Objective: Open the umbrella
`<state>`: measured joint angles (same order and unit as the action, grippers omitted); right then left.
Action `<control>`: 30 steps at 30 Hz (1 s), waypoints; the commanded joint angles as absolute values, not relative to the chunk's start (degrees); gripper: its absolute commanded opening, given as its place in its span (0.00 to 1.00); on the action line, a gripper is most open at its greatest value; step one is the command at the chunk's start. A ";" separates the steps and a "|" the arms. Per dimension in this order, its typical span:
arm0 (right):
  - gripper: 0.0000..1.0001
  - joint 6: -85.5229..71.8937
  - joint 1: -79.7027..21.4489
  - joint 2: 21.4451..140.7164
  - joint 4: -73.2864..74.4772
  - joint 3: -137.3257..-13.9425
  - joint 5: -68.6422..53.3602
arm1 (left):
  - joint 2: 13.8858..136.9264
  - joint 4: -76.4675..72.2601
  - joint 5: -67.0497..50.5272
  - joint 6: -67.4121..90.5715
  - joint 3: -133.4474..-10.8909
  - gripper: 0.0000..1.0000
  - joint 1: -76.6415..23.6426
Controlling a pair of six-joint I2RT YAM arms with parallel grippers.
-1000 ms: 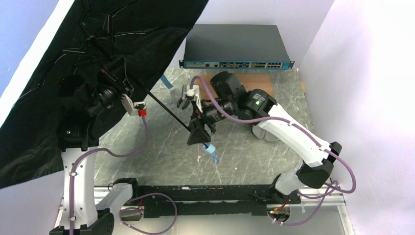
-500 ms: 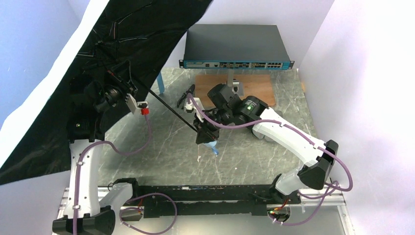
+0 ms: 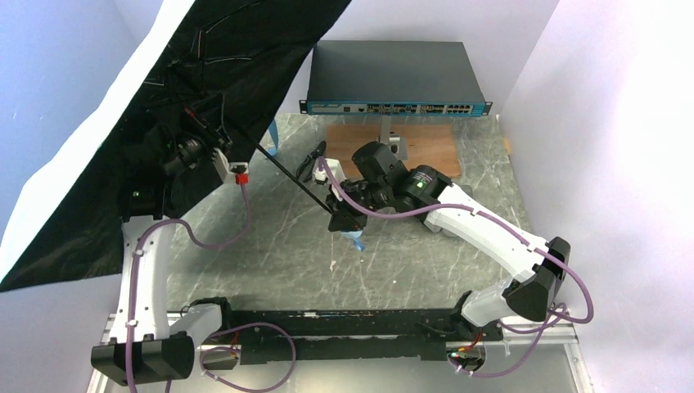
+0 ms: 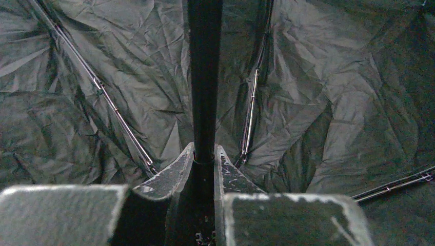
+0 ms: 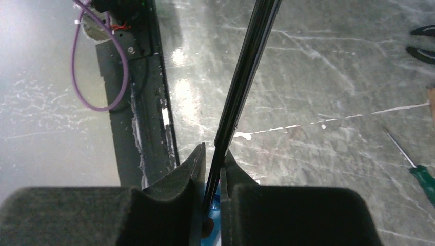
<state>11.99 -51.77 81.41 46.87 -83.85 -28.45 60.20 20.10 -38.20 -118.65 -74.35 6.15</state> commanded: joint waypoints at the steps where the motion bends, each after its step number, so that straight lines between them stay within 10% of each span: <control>1: 0.00 19.52 -53.19 76.85 64.76 -80.76 -32.21 | 64.55 0.50 -18.10 -131.18 -80.17 0.10 13.35; 30: 0.00 21.96 -53.19 75.09 67.36 -76.95 -29.85 | 75.69 -7.21 -12.87 -128.67 -91.22 0.23 27.55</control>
<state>13.76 -51.40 80.51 34.02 -82.06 -21.39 71.53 14.55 -45.32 -118.69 -84.07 14.79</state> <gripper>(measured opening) 0.126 0.240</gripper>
